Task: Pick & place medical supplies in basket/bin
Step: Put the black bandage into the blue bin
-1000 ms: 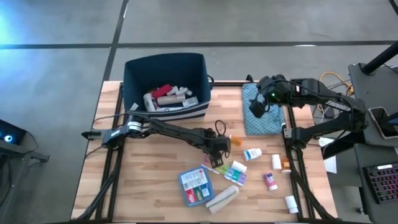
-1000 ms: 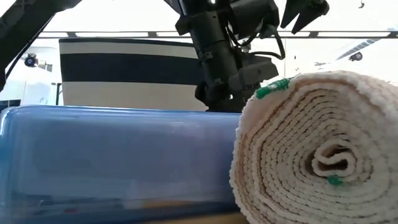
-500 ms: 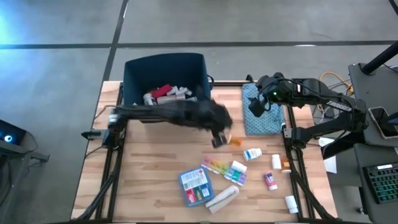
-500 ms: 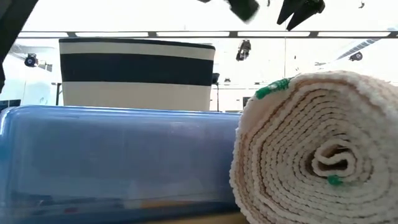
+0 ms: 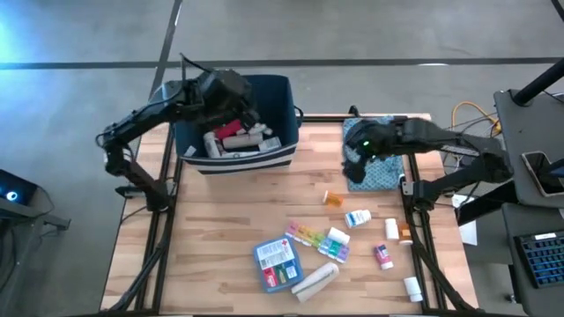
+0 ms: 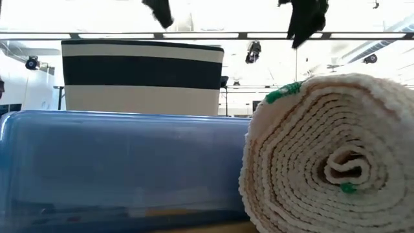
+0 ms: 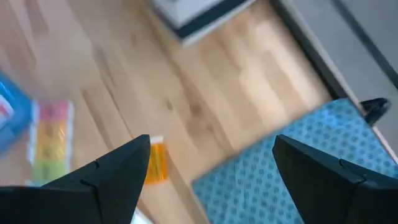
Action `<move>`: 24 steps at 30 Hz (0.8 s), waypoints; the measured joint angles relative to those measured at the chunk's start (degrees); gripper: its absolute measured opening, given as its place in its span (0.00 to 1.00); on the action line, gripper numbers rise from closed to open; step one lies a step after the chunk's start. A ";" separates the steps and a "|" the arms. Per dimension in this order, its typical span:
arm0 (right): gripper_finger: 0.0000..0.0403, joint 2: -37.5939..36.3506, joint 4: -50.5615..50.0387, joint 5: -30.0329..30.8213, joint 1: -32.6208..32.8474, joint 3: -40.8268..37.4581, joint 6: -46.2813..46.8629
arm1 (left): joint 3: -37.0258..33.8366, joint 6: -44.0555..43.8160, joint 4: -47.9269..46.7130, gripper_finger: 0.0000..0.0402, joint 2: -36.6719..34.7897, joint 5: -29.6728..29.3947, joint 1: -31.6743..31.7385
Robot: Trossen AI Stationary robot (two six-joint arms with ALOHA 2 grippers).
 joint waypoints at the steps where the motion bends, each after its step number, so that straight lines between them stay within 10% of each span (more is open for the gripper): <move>1: 0.83 0.91 -0.01 -0.01 0.40 -1.03 -0.58 | -2.64 -1.16 0.08 0.29 -1.08 1.91 1.32; 10: 0.89 7.66 0.07 -3.13 2.26 -8.03 1.97 | -22.96 4.81 -0.34 0.52 -9.14 7.81 5.08; 14: 0.88 8.32 0.24 -4.42 2.26 -8.13 3.24 | -22.67 7.65 1.23 0.53 -13.24 3.49 4.95; 17: 0.87 8.30 0.51 -4.48 2.24 -6.54 3.63 | -23.10 13.49 3.49 0.53 -16.86 16.60 8.13; 20: 0.88 8.08 0.77 -4.44 2.23 -4.43 5.53 | -21.84 7.80 5.69 0.52 -18.77 11.89 9.72; 22: 0.87 8.08 0.90 -4.37 2.23 -3.17 5.34 | -21.34 13.25 1.60 0.51 -19.31 23.11 10.19; 24: 0.87 8.17 1.08 -3.57 2.21 -2.10 5.49 | -20.79 19.85 -2.16 0.50 -19.66 16.28 11.91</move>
